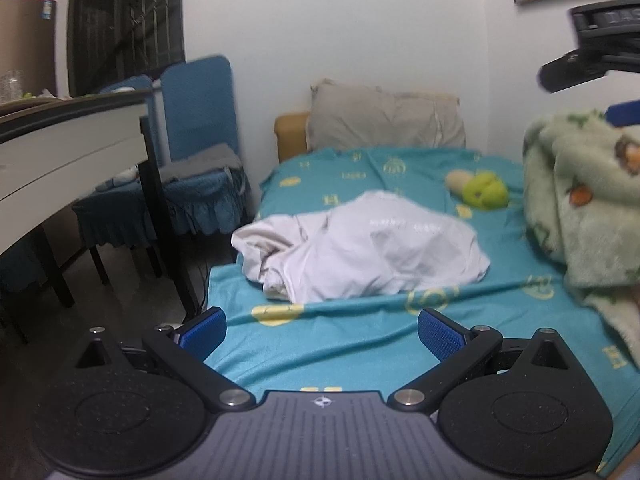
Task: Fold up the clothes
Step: 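Reach down and grasp the white t-shirt edge with the left gripper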
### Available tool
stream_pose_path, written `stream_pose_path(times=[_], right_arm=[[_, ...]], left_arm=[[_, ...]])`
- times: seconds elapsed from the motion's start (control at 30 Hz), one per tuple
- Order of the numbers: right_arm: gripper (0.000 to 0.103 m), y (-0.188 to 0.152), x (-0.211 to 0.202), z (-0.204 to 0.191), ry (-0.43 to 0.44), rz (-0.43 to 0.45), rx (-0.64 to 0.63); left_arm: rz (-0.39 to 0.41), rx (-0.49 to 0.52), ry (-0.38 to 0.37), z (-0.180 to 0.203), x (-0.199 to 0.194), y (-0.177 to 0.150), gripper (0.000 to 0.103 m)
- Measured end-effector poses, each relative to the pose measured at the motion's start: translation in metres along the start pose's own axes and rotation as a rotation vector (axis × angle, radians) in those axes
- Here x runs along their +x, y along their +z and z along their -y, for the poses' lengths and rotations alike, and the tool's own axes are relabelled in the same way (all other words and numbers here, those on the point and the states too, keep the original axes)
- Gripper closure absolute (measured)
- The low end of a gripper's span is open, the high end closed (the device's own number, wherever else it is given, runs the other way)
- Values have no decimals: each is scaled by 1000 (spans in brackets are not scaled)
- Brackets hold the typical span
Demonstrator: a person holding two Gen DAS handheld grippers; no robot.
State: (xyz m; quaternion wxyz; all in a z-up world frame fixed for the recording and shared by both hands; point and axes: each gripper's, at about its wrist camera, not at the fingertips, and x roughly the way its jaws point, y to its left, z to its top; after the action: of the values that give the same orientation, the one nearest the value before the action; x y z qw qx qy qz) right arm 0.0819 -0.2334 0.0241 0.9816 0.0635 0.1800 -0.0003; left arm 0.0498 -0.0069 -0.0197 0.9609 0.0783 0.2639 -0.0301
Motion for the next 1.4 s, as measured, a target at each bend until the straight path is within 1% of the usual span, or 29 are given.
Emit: stream_pose_path(times=[0.2,0.27,0.33,0.4,0.43,0.5,0.53,0.57,0.67,0.73,0.77,0.8,0.87,0.9,1.0,1.1,1.13,1.17,1.23,1.33,1.4], right_arm=[[17,-41,32,24,-83,-132,1],[17,-49,39,34,-95,-176,41],[17,-52,42,43,-79,-206,86],[17,-52,41,50,-46,-208,112],[17,-52,40,53,-34,-206,124],[17,-53,40,61,-31,-216,135],[17,-53,41,65,-41,-227,132],[17,-54,41,70,-57,-231,121],[17,-55,43,83,-100,-226,113],[17,-55,47,90,-112,-228,124],[17,-56,50,91,-110,-233,132],[17,-56,54,90,-99,-243,132],[17,-58,60,84,-77,-262,120],[17,-59,64,81,-65,-270,115],[17,-62,72,75,-33,-294,114],[17,-68,82,75,-34,-336,133],[17,-70,85,76,-33,-349,142],[17,-71,88,76,-32,-360,155],[17,-74,93,77,-32,-376,176],[17,-76,98,78,-43,-392,173],[17,-75,98,80,-54,-382,173]], left_arm=[[-65,178,16,9,55,27,3],[-76,228,4,14,76,36,3],[-81,278,2,21,100,42,3],[-99,314,5,29,126,43,3],[-109,330,7,33,139,44,5],[-116,330,0,37,161,40,11],[-121,320,-7,37,171,36,19],[-126,304,-14,37,178,32,24],[-142,254,-41,35,197,17,28],[-152,249,-68,36,205,9,32],[-144,269,-68,38,207,7,35],[-123,277,-67,39,208,7,36],[-75,276,-76,40,211,9,36],[-65,267,-88,39,213,11,36],[-61,224,-135,32,219,16,39],[-57,180,-183,26,225,21,43],[-55,166,-198,24,227,22,51],[-54,151,-214,22,229,24,75],[-51,122,-245,18,233,27,96],[-47,78,-292,12,239,32,99],[-11,51,-323,7,222,38,99]])
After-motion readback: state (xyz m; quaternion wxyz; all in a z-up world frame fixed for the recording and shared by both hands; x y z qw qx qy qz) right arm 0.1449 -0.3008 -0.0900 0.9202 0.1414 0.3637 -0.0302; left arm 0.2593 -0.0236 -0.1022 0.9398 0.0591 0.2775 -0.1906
